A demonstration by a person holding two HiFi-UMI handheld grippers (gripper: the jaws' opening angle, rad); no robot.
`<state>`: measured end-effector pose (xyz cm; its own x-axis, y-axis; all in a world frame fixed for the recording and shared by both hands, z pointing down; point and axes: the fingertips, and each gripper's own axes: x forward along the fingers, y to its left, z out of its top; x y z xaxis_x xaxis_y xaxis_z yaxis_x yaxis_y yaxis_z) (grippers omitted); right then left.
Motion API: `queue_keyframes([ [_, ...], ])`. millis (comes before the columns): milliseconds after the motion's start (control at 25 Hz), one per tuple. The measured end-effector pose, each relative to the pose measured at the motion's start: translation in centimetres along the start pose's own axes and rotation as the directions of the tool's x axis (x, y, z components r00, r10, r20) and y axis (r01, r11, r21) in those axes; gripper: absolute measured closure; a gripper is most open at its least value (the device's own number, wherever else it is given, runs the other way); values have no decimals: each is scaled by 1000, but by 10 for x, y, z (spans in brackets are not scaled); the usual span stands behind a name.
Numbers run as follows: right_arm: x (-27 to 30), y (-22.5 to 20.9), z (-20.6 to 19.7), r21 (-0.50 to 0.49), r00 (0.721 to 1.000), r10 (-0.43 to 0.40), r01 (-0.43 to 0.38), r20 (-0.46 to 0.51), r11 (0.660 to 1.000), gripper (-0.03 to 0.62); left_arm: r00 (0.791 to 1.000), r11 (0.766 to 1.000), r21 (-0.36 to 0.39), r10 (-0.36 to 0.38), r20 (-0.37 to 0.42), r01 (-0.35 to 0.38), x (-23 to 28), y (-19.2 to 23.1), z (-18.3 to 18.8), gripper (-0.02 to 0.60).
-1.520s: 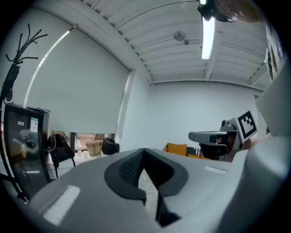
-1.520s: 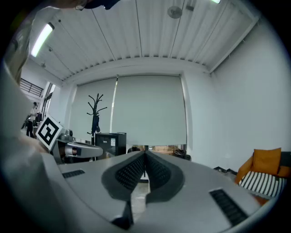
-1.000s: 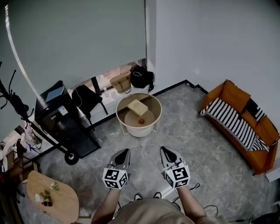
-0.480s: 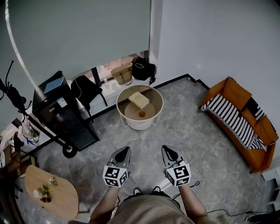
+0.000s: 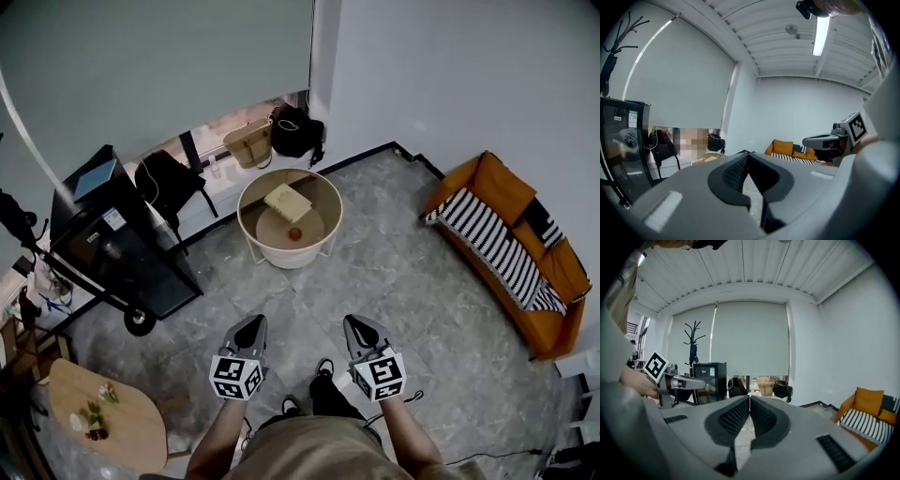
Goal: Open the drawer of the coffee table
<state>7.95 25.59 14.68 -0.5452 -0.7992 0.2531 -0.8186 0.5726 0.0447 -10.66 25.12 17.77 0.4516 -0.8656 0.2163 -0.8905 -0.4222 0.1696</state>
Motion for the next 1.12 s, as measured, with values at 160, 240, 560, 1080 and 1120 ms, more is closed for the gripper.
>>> queue_keyframes([
  [160,34,-31,5,9,1000,22,-22,18,1000,589,1000,1000,10,13,-10,-13,40,9,12,575],
  [240,45,-52,10,0,999,32,-32,32,999,589,1000,1000,18,9,-13,-9,61,6,20,575],
  [560,95,-118,18,-13,996,79,-79,40,997,589,999,999,0,46,6,-46,127,14,46,575],
  [1080,151,-154,9,4,991,134,-134,0,991,589,997,998,-5,67,-24,-68,188,31,48,575],
  [1120,157,-155,9,6,991,130,-130,-2,991,589,998,998,-3,60,-25,-60,193,34,49,575],
])
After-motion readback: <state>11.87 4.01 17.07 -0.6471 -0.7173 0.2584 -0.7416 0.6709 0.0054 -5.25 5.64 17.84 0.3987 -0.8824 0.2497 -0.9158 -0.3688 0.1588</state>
